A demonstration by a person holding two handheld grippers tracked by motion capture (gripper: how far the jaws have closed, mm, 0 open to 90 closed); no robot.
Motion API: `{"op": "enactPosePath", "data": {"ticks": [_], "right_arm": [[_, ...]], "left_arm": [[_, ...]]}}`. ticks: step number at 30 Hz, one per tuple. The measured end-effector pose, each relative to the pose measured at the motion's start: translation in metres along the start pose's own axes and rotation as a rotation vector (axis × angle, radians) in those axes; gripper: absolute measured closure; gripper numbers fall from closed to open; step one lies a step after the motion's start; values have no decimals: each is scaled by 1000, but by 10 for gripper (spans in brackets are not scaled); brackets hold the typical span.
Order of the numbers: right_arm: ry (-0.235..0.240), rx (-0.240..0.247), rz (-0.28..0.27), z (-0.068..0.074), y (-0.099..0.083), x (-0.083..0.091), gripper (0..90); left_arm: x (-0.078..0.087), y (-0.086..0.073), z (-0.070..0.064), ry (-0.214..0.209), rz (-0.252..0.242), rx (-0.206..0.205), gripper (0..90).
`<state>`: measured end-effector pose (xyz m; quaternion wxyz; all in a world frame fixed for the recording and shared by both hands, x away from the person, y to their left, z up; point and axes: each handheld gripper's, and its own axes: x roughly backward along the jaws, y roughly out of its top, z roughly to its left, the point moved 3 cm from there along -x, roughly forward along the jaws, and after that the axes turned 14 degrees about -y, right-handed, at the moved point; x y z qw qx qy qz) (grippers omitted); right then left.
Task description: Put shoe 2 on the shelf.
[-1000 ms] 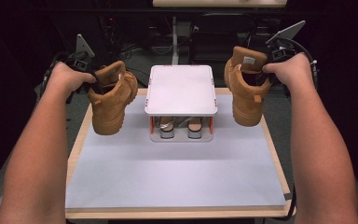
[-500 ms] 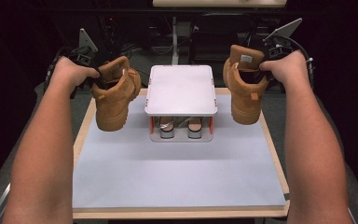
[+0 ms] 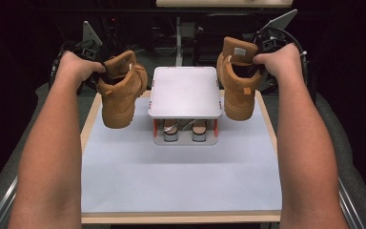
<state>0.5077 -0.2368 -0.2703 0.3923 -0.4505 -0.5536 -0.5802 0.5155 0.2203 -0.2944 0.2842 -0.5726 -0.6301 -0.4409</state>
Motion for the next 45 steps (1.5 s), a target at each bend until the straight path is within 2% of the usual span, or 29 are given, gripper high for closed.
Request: {"op": "enactPosePath", "data": {"ticks": [7,9,10,18,24,28,33,37,39,42,45], "right_arm": [[-5,35,7,18,5,-4,858],[1,41,-7,23,6,-4,858],[-2,46,6,26,6,-4,858],[17,74,-2,50,13,-5,857],[20,55,-13,67,18,-6,857],[30,48,-18,75,19,-10,856],[49,10,-22,79,23,-15,854],[45,-4,-23,82,25,-21,853],[38,-3,-17,84,26,-24,852],[51,-4,-9,85,26,-28,852],[51,-1,-20,86,27,-33,851]], "left_arm": [[0,6,-14,-11,-30,-11,846],[-3,7,-19,-20,-33,-7,845],[-6,8,-21,-21,-41,-9,845],[-22,21,-45,-22,-56,-3,845],[-35,32,-66,-39,-85,16,844],[-45,37,-79,-38,-85,4,843],[-53,42,-93,-55,-100,3,841],[-58,44,-97,-76,-112,8,841],[-61,45,-99,-76,-113,5,841],[-67,46,-101,-76,-109,9,841],[-73,46,-102,-77,-116,14,840]]}}
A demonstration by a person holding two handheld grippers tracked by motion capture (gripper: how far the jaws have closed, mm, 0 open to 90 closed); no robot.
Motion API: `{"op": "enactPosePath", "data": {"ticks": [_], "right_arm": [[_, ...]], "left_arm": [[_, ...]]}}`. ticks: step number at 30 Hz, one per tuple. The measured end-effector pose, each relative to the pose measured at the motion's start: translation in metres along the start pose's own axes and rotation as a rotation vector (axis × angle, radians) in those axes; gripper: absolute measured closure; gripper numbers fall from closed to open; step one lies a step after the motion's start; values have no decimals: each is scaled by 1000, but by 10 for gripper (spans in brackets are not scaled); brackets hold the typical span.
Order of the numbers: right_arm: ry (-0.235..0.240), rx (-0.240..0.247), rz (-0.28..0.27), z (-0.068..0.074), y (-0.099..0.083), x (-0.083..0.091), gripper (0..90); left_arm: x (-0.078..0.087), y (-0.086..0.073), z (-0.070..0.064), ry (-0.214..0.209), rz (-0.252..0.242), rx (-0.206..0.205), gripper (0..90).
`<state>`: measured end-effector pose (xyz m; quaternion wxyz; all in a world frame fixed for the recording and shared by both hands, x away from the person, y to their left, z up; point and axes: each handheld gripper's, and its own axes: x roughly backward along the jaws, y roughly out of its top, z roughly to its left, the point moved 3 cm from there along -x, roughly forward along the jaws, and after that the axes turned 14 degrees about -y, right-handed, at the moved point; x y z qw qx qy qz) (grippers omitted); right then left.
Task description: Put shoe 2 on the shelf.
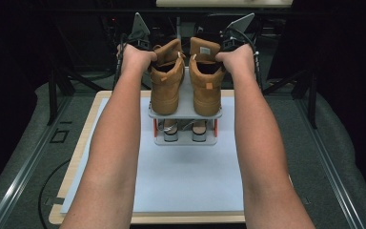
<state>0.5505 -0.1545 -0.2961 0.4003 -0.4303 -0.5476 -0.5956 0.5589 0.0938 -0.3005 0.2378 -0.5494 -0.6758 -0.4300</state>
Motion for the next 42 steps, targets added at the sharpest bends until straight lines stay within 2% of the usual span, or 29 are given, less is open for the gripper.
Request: {"op": "enactPosePath", "data": {"ticks": [4,11,15,20,24,33,35,38,40,42], "right_arm": [[4,-5,23,0,2,-4,849],[19,-11,21,-1,4,-13,847],[28,-16,19,0,5,-14,841],[33,-28,6,2,6,-15,840],[40,-45,7,1,7,-16,839],[26,-7,-18,3,6,-14,779],[13,5,-26,5,6,-12,765],[-30,36,-43,11,5,-9,751],[-45,53,-44,11,5,-7,730],[-36,35,-59,11,5,-5,702]], "left_arm": [[-4,0,3,-18,-6,17,839],[-12,-2,9,-46,-30,25,837],[-13,-3,9,-42,-32,14,829],[-14,-3,3,5,-19,-22,819],[-15,-3,4,-3,-27,-17,804],[-12,-2,5,-32,-16,-57,735],[-12,-1,4,-27,-10,-67,732],[-11,-1,2,-20,-8,-77,718],[-10,0,1,-31,-22,-79,698],[-8,0,1,-39,-44,-78,666]]}}
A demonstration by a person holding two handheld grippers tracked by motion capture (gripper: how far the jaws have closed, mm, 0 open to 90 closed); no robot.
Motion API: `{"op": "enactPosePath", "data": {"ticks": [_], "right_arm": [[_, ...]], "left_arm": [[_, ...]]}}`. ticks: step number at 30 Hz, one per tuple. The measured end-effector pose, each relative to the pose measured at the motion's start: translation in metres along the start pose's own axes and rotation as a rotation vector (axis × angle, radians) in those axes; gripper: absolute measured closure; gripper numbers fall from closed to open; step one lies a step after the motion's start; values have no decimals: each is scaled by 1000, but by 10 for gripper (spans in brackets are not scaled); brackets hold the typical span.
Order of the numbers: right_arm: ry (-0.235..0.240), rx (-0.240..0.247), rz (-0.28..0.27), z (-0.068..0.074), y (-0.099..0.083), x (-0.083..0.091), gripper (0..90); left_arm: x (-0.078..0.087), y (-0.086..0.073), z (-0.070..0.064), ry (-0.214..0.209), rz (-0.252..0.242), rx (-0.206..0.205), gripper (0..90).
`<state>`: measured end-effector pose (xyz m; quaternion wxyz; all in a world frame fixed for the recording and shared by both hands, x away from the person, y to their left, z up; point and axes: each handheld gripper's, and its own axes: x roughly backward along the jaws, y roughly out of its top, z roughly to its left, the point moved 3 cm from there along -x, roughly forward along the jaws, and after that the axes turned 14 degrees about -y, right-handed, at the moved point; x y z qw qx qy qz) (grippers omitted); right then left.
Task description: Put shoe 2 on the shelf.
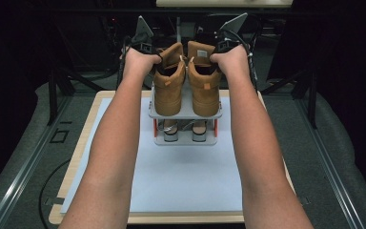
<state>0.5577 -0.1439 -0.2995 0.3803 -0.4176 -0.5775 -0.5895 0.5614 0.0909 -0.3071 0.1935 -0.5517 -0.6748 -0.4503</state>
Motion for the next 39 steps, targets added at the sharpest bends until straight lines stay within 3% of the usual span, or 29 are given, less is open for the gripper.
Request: {"op": "enactPosePath", "data": {"ticks": [7,10,23,32,39], "right_arm": [[3,7,-31,-3,-1,9,672],[6,6,-47,-4,-2,10,644],[-7,32,-81,-4,-3,9,578],[-4,33,-104,-5,-4,14,562],[3,37,-129,-3,-4,22,558]], "left_arm": [[3,-2,-1,20,-3,-9,635],[3,-4,-3,52,-5,-29,611],[-1,-6,-8,41,-4,-52,531],[7,-6,-8,43,-26,-59,523],[15,-6,-10,13,-54,-65,499]]}}
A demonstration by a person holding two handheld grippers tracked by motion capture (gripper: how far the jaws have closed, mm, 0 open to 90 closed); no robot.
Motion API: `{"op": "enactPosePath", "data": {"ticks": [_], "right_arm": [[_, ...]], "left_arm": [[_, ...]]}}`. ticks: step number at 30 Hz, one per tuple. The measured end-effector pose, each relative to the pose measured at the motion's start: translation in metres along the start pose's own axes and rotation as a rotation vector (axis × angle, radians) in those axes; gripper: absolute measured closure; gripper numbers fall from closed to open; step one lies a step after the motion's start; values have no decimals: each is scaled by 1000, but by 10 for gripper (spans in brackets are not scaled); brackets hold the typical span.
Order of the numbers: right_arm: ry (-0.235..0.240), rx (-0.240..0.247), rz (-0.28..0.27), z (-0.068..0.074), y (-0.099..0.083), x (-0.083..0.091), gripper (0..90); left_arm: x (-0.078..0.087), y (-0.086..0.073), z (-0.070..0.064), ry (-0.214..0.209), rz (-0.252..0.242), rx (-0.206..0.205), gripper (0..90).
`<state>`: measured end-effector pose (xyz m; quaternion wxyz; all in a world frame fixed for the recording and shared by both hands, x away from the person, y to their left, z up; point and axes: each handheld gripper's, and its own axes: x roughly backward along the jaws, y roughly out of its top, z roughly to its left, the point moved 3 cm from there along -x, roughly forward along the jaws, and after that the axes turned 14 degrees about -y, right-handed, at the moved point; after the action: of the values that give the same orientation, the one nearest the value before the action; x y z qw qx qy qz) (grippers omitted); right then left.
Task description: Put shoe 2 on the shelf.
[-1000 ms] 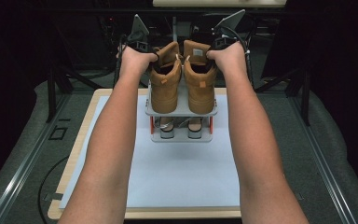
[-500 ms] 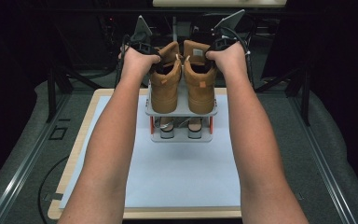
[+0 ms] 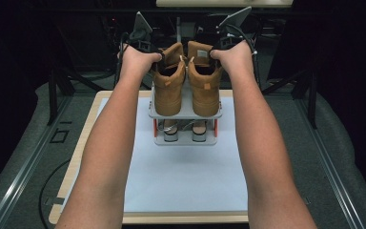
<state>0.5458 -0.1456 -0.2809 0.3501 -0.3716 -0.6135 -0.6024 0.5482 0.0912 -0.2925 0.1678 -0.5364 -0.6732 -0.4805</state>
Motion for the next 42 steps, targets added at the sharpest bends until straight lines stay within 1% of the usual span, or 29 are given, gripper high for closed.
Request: {"op": "enactPosePath", "data": {"ticks": [2,7,8,11,16,18,21,23,25,26,34,38,42], "right_arm": [[0,3,-7,0,0,3,559],[12,17,-19,2,1,11,560],[7,22,-18,2,1,12,561],[-4,39,-29,3,0,17,565],[8,38,-43,-1,-2,25,565],[5,39,-54,-4,-3,30,564],[4,30,-68,-9,-3,36,564],[-3,31,-70,-12,-4,40,563],[-6,30,-78,-14,-4,43,563],[-6,29,-80,-16,-5,44,563],[-20,16,-76,-30,-8,45,558],[-23,2,-73,-39,-8,47,556],[-37,-5,-66,-49,-11,49,554]], "left_arm": [[3,0,0,-5,-5,-3,501],[11,0,1,2,-9,-9,506],[14,0,1,4,-17,-9,507],[20,-1,2,8,-20,-12,514],[29,-3,4,12,-38,-10,513],[32,-3,4,4,-42,-8,511],[36,-4,3,3,-43,-14,511],[39,-4,4,0,-48,-10,509],[42,-5,6,16,-49,-16,512],[44,-6,7,15,-51,-14,513],[59,-8,16,31,-65,-1,514],[65,-11,21,36,-72,4,515],[70,-15,27,42,-77,12,515]]}}
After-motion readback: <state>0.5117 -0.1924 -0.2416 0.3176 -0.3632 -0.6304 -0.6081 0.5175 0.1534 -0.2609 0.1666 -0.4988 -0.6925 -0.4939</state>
